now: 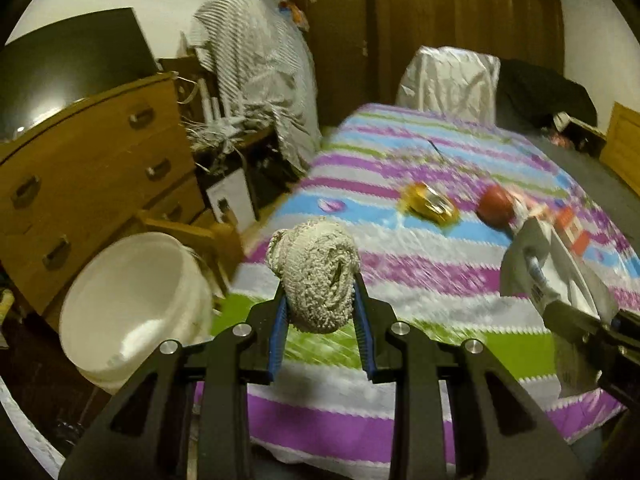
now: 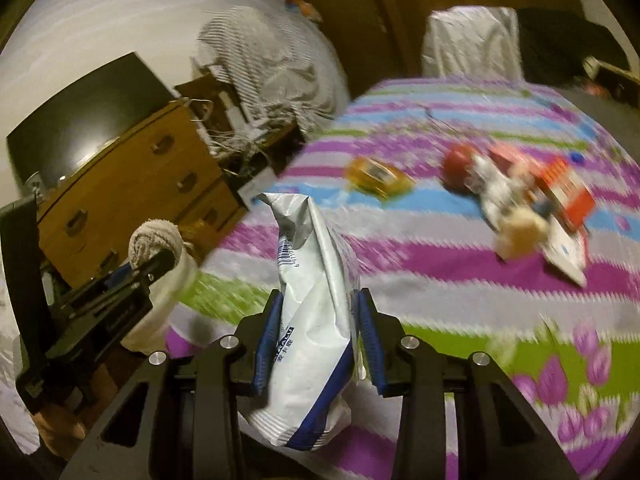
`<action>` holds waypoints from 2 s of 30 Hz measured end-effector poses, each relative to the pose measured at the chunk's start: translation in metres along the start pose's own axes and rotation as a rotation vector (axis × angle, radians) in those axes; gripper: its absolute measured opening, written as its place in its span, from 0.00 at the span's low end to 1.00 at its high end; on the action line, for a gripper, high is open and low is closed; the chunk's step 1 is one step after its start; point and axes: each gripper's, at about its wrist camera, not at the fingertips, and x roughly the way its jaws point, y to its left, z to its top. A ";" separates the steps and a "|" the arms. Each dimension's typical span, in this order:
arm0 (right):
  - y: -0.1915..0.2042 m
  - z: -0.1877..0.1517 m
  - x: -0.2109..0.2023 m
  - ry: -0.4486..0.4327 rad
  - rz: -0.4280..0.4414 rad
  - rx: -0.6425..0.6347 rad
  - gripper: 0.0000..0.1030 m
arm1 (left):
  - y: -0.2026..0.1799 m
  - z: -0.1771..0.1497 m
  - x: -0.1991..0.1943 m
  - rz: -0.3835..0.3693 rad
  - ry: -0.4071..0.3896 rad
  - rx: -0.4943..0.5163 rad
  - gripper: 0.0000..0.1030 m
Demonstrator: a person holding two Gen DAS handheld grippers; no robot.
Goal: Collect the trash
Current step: 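Carry yarn ball and snack bag over the bucket and release both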
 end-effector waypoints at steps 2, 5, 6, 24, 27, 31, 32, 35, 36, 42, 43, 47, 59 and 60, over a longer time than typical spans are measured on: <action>0.023 0.016 0.009 -0.008 0.026 -0.044 0.38 | 0.017 0.008 -0.003 0.024 -0.016 -0.017 0.27; 0.059 0.037 0.028 -0.001 0.071 -0.096 0.38 | 0.048 0.021 -0.005 0.073 -0.039 -0.044 0.27; 0.073 0.045 0.037 0.008 0.091 -0.114 0.38 | 0.058 0.024 -0.005 0.090 -0.045 -0.052 0.27; 0.291 0.087 0.185 0.245 0.243 -0.390 0.38 | 0.229 0.029 0.036 0.323 0.062 -0.163 0.27; 0.310 0.083 0.203 0.283 0.244 -0.412 0.38 | 0.242 0.022 0.044 0.319 0.094 -0.161 0.28; 0.330 0.078 0.222 0.322 0.249 -0.426 0.38 | 0.252 0.013 0.054 0.313 0.134 -0.156 0.28; 0.332 0.078 0.224 0.325 0.250 -0.428 0.38 | 0.254 0.011 0.055 0.312 0.137 -0.157 0.28; 0.338 0.076 0.230 0.330 0.247 -0.438 0.38 | 0.259 0.008 0.059 0.305 0.146 -0.161 0.28; 0.337 0.075 0.230 0.331 0.246 -0.440 0.38 | 0.259 0.007 0.059 0.304 0.146 -0.161 0.28; 0.337 0.073 0.236 0.341 0.236 -0.446 0.38 | 0.260 0.005 0.061 0.297 0.147 -0.164 0.28; 0.338 0.073 0.236 0.342 0.235 -0.450 0.38 | 0.260 0.005 0.061 0.300 0.147 -0.162 0.28; 0.339 0.074 0.237 0.345 0.237 -0.458 0.38 | 0.260 0.005 0.062 0.300 0.147 -0.163 0.29; 0.349 0.079 0.243 0.353 0.258 -0.486 0.44 | 0.264 0.004 0.067 0.293 0.151 -0.166 0.30; 0.350 0.080 0.243 0.353 0.257 -0.488 0.49 | 0.265 0.004 0.068 0.296 0.154 -0.168 0.39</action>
